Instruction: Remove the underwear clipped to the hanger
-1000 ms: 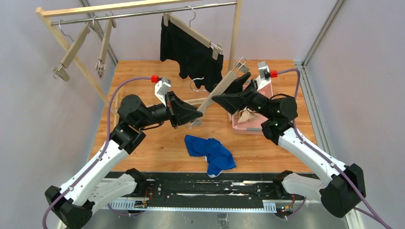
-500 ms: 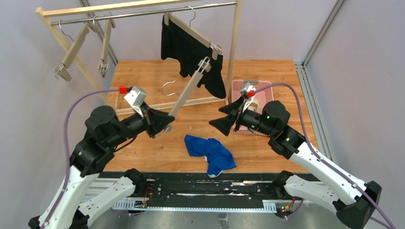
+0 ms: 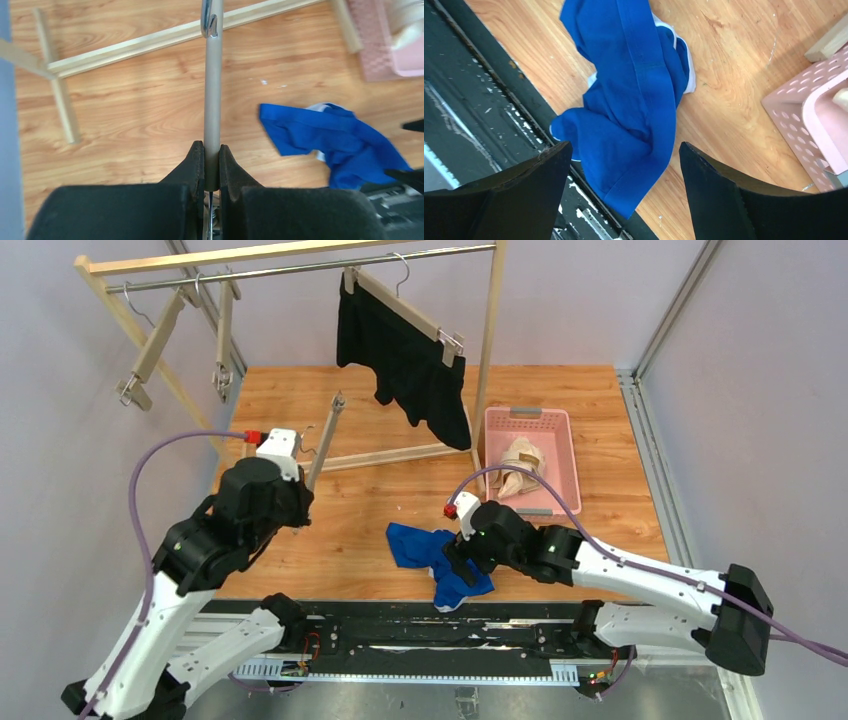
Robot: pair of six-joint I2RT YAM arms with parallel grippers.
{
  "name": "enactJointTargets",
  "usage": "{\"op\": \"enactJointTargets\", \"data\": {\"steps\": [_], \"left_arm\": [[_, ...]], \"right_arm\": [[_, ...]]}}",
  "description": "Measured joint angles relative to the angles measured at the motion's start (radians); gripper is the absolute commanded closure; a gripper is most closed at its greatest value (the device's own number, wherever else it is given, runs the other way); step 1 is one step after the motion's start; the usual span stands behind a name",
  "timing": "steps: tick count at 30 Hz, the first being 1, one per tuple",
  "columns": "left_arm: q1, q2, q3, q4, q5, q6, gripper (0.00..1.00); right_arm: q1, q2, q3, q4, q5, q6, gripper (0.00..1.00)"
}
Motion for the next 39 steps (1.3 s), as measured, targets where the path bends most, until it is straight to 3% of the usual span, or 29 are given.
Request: {"op": "enactJointTargets", "data": {"steps": [8, 15, 18, 20, 21, 22, 28, 33, 39], "left_arm": [[0.0, 0.163, 0.009, 0.032, -0.156, 0.03, 1.0], [0.0, 0.268, 0.15, 0.074, -0.2, 0.064, 1.0], [0.011, 0.317, 0.242, 0.073, -0.216, 0.086, 1.0], [0.034, 0.343, 0.295, 0.077, -0.212, 0.1, 1.0], [0.053, 0.354, 0.32, 0.079, -0.204, 0.107, 1.0], [0.073, 0.361, 0.339, 0.079, -0.197, 0.112, 1.0], [0.173, 0.396, 0.427, 0.06, -0.146, 0.139, 1.0], [0.192, 0.42, 0.49, 0.036, -0.11, 0.158, 1.0], [0.199, 0.42, 0.55, 0.026, -0.074, 0.169, 1.0]], "right_arm": [[0.014, 0.135, -0.015, 0.039, 0.024, 0.013, 0.2], [0.029, 0.351, -0.018, 0.079, -0.018, 0.03, 0.2], [0.041, 0.415, -0.011, 0.092, -0.017, 0.038, 0.38], [0.05, 0.428, -0.003, 0.095, -0.01, 0.043, 0.67], [0.053, 0.435, 0.003, 0.097, -0.006, 0.041, 0.88], [0.056, 0.444, 0.013, 0.097, -0.002, 0.056, 0.98], [0.064, 0.422, 0.048, 0.008, 0.069, 0.077, 0.99], [0.066, 0.198, 0.12, -0.137, 0.23, 0.078, 0.99], [0.05, -0.073, 0.231, -0.19, 0.491, 0.057, 0.99]]}}
